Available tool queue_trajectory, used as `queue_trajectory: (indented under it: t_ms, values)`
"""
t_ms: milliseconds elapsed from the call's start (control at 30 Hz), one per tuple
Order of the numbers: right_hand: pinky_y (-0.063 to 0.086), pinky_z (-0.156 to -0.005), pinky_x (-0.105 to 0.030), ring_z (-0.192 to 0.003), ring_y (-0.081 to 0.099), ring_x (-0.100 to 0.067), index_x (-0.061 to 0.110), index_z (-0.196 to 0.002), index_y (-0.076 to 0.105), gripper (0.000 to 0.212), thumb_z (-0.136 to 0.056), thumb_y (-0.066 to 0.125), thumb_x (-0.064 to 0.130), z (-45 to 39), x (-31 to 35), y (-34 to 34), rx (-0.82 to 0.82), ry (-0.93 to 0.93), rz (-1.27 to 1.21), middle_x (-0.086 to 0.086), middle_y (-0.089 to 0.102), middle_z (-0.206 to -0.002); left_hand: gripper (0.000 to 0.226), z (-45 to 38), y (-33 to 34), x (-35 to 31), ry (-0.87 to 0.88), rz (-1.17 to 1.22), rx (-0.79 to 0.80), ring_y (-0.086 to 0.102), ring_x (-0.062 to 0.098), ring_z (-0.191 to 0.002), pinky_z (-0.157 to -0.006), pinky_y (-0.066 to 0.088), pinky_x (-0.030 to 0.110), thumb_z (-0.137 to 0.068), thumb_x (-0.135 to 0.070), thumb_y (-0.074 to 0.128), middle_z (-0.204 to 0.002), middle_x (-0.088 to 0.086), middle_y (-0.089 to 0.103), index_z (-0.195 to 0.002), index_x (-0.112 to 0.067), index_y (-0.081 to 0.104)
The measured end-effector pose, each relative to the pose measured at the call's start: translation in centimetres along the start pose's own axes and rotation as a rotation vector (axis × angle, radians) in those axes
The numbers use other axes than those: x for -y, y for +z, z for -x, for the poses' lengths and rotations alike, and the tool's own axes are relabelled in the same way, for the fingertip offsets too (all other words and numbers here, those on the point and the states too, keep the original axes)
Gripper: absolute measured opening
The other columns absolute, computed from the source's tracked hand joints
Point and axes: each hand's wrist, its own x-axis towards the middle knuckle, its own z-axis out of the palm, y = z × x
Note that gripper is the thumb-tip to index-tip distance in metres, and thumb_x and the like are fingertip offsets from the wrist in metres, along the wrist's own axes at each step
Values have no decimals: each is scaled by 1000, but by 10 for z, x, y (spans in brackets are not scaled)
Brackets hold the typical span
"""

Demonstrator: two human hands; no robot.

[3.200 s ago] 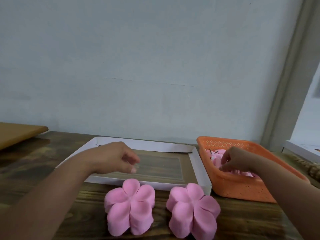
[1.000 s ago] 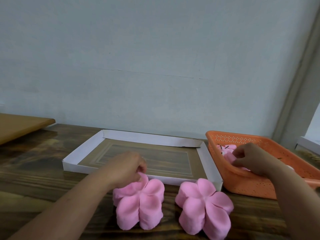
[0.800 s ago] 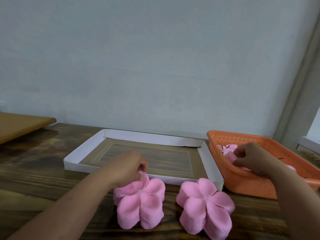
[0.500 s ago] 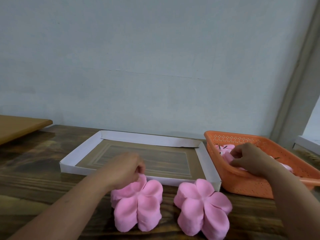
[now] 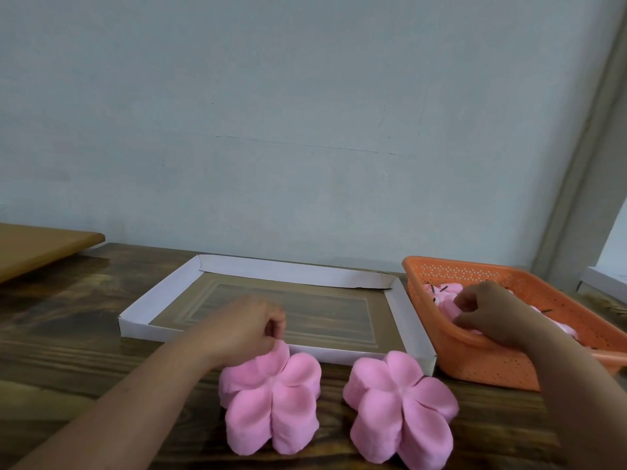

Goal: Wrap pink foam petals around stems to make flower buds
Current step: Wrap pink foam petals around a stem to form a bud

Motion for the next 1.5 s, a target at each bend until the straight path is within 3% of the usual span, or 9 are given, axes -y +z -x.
queue_trajectory:
  t_ms: [200,467,667,900,1100,1233,1333,1400,1500]
  values:
    - [34,-54,-28,-54,45,-13,12,-58,60,23,-80,65,17,0,0,0,8,9,3,-3,55,-57,6,2,0,1,-17,56,125,47,-20,-59,-49,33,4,-75,-15,64,-68,-14,56,-76,-19,68]
    - [32,-53,-28,-52,43,-13,16,-52,55,31,-81,64,18,0,0,0,10,8,1,0,51,-53,19,3,-9,2,-75,231,126,46,-1,-58,-57,38,19,-80,-21,60,-59,-20,54,-64,-30,55]
    - [32,-53,-27,-53,45,-13,15,-55,57,27,-81,65,17,-1,0,1,3,8,10,0,54,-55,13,6,-5,1,-213,652,118,54,11,-57,-54,44,21,-86,-2,64,-66,0,63,-79,-13,60]
    - [35,-55,-28,-56,47,-15,7,-65,64,17,-80,65,16,-2,-1,1,-7,18,24,-8,61,-62,12,9,-6,-3,-289,531,187,61,8,-60,-59,47,19,-77,-15,75,-64,-9,68,-68,-20,70]
    - [32,-52,-29,-53,46,-19,8,-60,59,13,-71,66,8,-3,2,-1,-150,25,6,-6,55,-55,17,7,-9,-6,-384,1121,91,57,17,-61,-64,48,28,-86,0,52,-67,4,64,-77,-10,63]
    - [32,-50,-26,-51,45,-19,13,-59,54,19,-75,64,9,-5,9,-3,-233,25,-23,-3,53,-53,9,5,-12,-11,-381,1435,88,58,21,-59,-59,48,25,-77,-2,55,-73,10,63,-75,-9,60]
    - [40,-57,-29,-58,55,-22,12,-68,61,18,-85,61,19,0,25,-4,-462,-41,-243,-4,61,-62,11,4,-12,-19,-350,1648,98,53,18,-52,-53,45,23,-62,-3,57,-65,9,59,-59,-10,65]
    - [43,-59,-27,-64,59,-21,11,-71,65,16,-85,62,18,7,44,-8,-555,-100,-475,-4,65,-66,24,4,-11,-24,-315,1713,132,53,19,-54,-51,45,22,-58,0,58,-74,12,60,-79,-1,70]
    - [46,-62,-28,-66,60,-18,12,-72,68,8,-74,66,4,20,72,-12,-497,-159,-797,-7,68,-69,32,2,-10,-29,-298,1787,216,55,19,-51,-47,46,21,-78,0,43,-80,12,58,-105,1,60]
